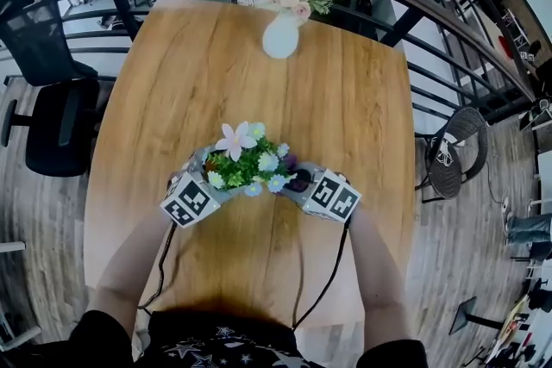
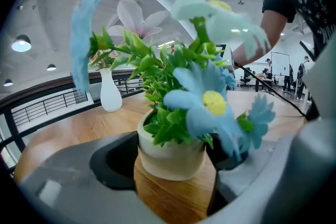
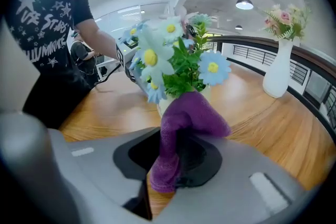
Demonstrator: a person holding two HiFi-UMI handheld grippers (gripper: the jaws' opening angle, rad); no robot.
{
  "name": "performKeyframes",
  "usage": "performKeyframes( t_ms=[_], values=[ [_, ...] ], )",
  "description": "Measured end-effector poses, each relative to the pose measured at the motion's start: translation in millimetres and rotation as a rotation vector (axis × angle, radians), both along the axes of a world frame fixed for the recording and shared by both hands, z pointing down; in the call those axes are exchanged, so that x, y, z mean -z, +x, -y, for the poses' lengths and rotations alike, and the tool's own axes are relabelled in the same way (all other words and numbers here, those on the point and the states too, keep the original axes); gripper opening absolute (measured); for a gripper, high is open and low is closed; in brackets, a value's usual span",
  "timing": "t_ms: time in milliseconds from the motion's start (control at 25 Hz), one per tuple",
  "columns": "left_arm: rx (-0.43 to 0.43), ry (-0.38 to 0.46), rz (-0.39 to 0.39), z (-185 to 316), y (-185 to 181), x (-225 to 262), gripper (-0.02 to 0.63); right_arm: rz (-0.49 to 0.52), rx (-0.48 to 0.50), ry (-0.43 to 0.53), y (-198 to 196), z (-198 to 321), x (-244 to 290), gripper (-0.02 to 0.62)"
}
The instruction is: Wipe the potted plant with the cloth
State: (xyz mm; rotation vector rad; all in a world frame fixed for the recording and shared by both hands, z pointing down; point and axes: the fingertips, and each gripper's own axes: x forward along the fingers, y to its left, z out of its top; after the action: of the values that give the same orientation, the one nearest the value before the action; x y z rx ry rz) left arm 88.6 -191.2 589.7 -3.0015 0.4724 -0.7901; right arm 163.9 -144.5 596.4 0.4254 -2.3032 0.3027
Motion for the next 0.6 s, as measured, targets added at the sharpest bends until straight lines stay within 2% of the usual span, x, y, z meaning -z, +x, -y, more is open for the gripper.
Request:
performKeyframes(
  t_ms=[240, 600],
  values=[
    [-0.037, -0.007, 0.022, -2.1, -0.6, -1.4, 0.422, 0.001, -0.004, -0.006, -4.9, -6.5, -0.8, 0.078],
    [-0.041, -0.006, 0.017, -3.1, -0.9, -0.3, 0.422, -0.005, -0.009, -0.049, -11.9, -21.5, -1.2, 0.080]
  ],
)
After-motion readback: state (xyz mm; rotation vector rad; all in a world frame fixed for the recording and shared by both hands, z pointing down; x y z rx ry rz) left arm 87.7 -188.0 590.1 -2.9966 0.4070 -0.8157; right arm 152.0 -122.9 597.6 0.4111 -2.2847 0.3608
